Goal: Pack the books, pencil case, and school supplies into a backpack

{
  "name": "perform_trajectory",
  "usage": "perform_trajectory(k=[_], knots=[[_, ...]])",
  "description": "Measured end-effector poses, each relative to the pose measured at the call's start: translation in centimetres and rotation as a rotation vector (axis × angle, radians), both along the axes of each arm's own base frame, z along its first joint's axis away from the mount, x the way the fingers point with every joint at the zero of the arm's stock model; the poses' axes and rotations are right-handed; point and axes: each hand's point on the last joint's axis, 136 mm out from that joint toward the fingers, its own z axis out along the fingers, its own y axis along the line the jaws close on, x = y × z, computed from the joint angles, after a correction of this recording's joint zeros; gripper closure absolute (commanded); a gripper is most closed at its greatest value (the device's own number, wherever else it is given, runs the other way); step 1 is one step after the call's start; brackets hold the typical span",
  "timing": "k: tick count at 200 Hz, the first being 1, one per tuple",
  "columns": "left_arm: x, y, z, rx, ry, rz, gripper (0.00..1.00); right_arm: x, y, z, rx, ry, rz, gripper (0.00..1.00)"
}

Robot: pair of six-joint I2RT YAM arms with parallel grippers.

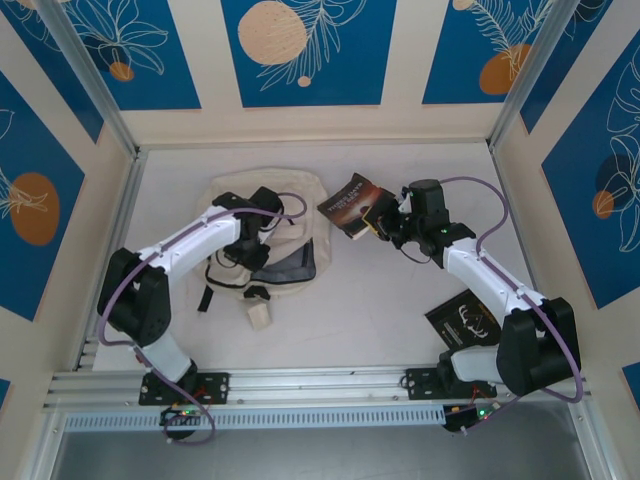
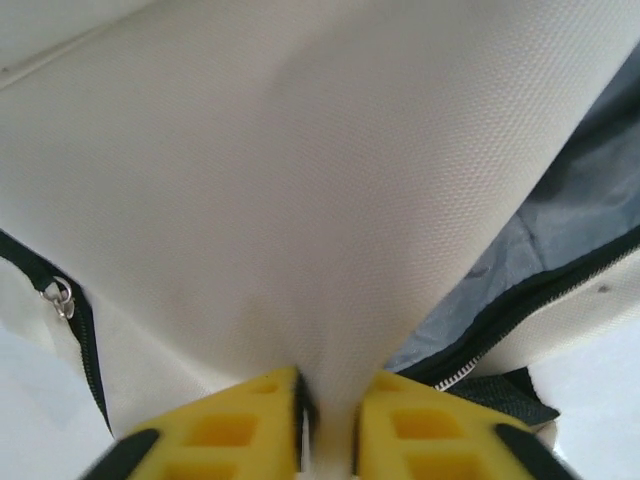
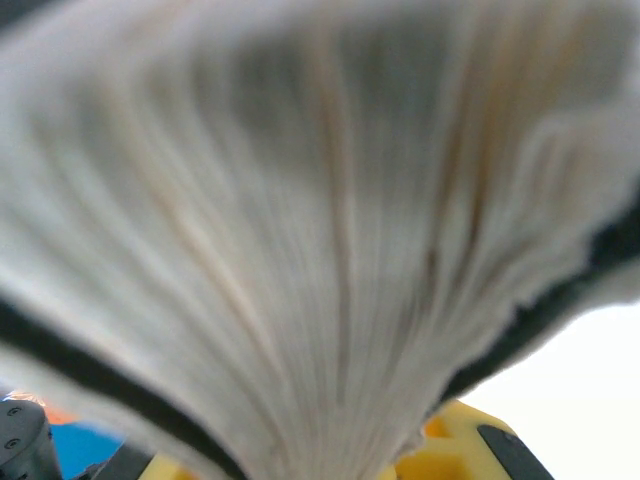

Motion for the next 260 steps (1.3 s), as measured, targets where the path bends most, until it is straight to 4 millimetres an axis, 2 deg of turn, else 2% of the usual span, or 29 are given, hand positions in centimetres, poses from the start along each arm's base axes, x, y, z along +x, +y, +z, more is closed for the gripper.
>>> perform_trajectory(k=[11, 44, 62, 138, 166, 187, 211, 260], knots=[[0.4, 0.0, 0.3, 0.001, -0.015, -0.002, 1.00, 0.0, -0.2, -0.1, -0.006, 0.002, -0.003, 0.97], [1.7, -0.6, 1.7, -0.027, -0.078, 0.023, 1.00, -0.2, -1.2, 0.2, -0.037, -0.009, -0.030, 0.97], [2.9, -1.4, 3.2, -0.071, -0.141, 0.042, 1.00, -0.4, -2.3, 0.7, -0.064, -0.026, -0.056, 0.97], [9.4, -6.9, 13.4, -0.417, -0.473, 0.125, 1.00, -2.8, -7.7, 2.9, -0.199, -0.082, -0.171, 0.99], [10.9, -9.1, 15.7, -0.536, -0.511, 0.134, 1.00, -4.0, -8.9, 3.9, -0.216, -0.107, -0.177, 0.99], [12.3, -10.9, 15.8, -0.598, -0.504, 0.138, 1.00, -4.7, -8.6, 4.3, -0.195, -0.120, -0.136, 0.99], [13.2, -12.5, 15.0, -0.642, -0.476, 0.136, 1.00, -5.5, -6.6, 4.5, -0.131, -0.118, -0.014, 0.99], [13.0, -13.7, 14.8, -0.697, -0.438, 0.122, 1.00, -6.6, -2.7, 4.3, -0.005, -0.097, 0.197, 0.99]])
